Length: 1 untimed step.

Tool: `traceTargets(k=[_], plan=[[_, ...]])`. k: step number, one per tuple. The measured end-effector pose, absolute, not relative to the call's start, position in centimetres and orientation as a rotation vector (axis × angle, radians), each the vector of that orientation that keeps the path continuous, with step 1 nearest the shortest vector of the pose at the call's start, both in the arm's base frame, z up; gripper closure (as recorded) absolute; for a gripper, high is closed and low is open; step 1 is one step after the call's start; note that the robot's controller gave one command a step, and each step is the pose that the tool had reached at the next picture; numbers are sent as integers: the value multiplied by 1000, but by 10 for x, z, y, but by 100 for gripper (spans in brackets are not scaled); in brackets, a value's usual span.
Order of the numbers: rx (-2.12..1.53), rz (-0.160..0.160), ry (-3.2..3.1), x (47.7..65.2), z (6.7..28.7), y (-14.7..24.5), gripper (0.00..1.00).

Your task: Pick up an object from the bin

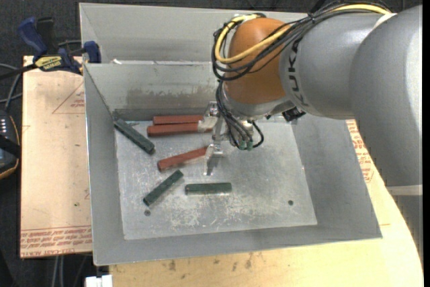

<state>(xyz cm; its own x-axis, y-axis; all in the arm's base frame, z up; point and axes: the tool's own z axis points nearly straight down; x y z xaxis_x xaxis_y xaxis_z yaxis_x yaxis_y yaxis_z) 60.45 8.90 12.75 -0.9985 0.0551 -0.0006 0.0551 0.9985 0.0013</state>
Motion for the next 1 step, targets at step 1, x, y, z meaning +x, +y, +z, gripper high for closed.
traceTargets(k=[1], plan=[[-93,2,3138,600,85,96,0]])
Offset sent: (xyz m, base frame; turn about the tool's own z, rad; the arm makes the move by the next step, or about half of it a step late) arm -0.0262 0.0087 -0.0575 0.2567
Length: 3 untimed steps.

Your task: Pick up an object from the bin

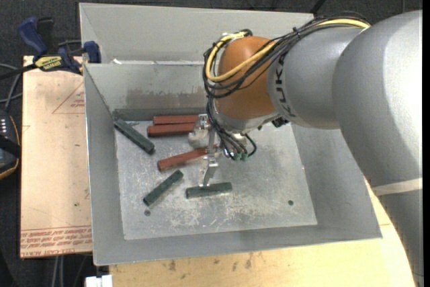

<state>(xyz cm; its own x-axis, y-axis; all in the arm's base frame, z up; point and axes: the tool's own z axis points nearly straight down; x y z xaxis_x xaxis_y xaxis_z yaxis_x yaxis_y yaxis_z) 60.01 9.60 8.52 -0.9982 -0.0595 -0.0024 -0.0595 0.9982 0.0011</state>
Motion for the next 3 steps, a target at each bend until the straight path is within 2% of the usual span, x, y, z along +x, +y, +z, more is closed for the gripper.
traceTargets(k=[1,3], plan=[[485,11,3084,586,80,99,100],[483,10,3086,586,82,99,100]])
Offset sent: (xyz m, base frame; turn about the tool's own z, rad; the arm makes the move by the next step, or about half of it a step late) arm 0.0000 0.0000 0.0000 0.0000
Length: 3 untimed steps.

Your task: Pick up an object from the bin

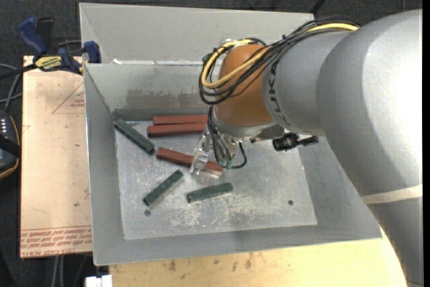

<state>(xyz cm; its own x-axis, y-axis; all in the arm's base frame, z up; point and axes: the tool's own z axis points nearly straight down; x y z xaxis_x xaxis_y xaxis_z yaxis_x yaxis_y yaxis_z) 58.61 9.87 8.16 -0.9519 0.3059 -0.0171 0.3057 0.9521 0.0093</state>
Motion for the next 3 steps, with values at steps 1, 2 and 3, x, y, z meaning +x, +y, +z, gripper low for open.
traceTargets(k=[1,2,3], plan=[[484,2,3100,583,88,98,100],[485,0,3107,581,106,98,100],[483,3,3101,583,120,99,100]])
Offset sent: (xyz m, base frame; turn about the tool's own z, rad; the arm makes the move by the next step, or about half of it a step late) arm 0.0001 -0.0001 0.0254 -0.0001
